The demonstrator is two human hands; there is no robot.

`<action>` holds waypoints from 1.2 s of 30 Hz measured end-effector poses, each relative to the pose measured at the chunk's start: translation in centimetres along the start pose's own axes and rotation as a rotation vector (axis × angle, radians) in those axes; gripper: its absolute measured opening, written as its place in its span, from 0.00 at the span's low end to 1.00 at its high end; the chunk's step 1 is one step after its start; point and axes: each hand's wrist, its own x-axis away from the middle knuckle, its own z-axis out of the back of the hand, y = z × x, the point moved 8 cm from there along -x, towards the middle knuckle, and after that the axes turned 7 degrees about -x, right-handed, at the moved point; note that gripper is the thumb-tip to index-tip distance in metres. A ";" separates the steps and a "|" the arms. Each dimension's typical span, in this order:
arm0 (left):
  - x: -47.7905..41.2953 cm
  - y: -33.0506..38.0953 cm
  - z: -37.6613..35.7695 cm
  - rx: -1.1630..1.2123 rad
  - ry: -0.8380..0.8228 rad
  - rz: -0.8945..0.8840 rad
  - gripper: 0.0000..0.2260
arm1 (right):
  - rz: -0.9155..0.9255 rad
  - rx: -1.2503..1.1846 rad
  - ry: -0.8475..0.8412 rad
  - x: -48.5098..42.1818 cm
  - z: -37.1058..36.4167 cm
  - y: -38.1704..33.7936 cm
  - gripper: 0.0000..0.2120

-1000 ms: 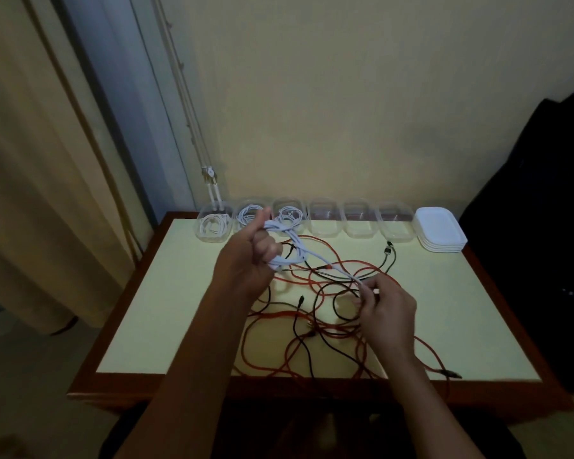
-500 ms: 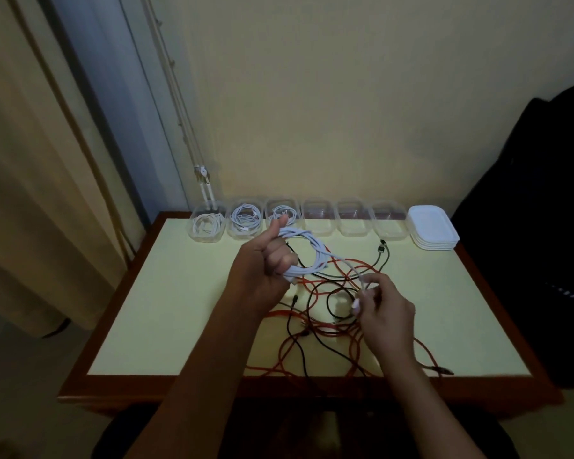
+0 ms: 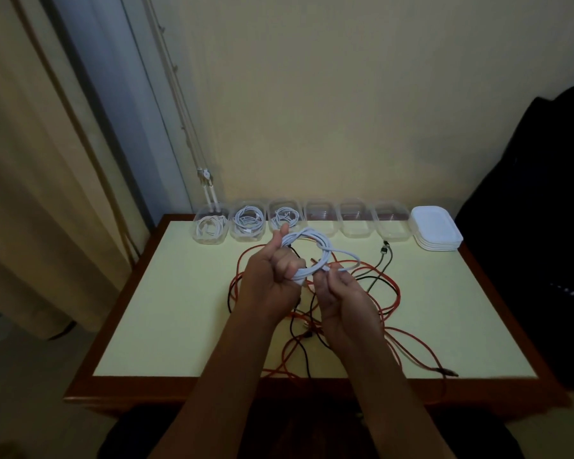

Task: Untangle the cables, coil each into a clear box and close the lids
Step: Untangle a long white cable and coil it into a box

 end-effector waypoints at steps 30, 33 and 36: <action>-0.3 0.0 3.0 -1.066 0.097 -0.122 0.21 | -0.101 1.106 -0.109 1.1 -1.0 -2.0 0.06; -0.3 0.8 2.7 -1.177 0.130 -0.267 0.18 | -0.067 1.242 -0.185 1.6 -2.0 -2.4 0.06; -0.3 1.3 2.2 -1.218 0.078 -0.335 0.08 | 0.021 1.363 -0.204 1.9 -2.6 -3.0 0.06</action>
